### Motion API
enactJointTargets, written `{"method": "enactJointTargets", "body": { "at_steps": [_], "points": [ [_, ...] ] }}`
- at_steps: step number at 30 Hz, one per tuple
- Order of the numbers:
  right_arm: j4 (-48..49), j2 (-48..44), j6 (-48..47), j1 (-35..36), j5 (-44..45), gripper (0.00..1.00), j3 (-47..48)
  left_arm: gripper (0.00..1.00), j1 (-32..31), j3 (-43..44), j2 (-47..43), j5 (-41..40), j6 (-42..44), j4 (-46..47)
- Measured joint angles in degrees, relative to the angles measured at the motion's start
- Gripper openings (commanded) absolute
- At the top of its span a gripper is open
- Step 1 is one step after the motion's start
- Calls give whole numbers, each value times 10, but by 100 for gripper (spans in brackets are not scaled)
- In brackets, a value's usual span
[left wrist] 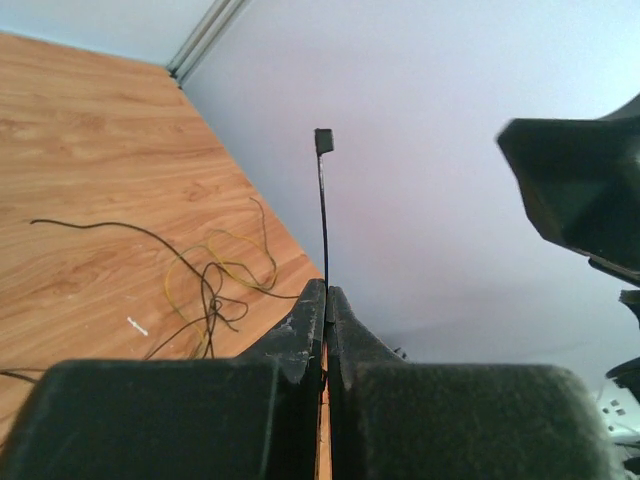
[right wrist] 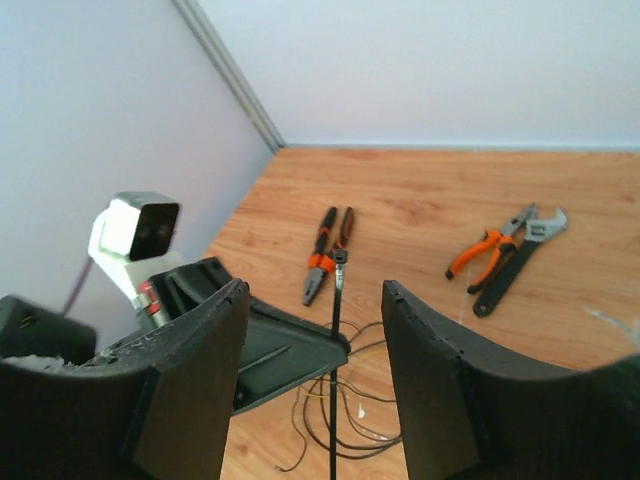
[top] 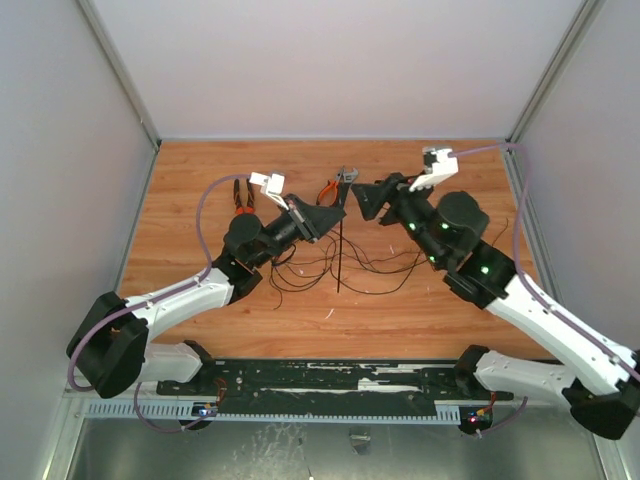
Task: Zip-tie the wires
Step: Pick up the ribbon at the center of the board.
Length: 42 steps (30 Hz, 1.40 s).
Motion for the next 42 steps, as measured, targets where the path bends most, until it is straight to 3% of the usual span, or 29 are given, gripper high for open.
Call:
{"method": "enactJointTargets", "body": {
  "at_steps": [12, 19, 28, 42],
  "points": [
    [51, -100, -20, -4, -188, 58, -154, 0, 0, -12, -40, 2, -49, 41],
    [107, -79, 2, -4, -252, 42, -174, 0, 0, -12, -58, 16, -76, 61],
    [166, -64, 24, -4, -269, 26, -174, 0, 0, -15, -58, 30, -95, 70],
    [162, -47, 20, -3, -245, 24, -174, 0, 0, -18, -66, 47, -113, 92]
  ]
}}
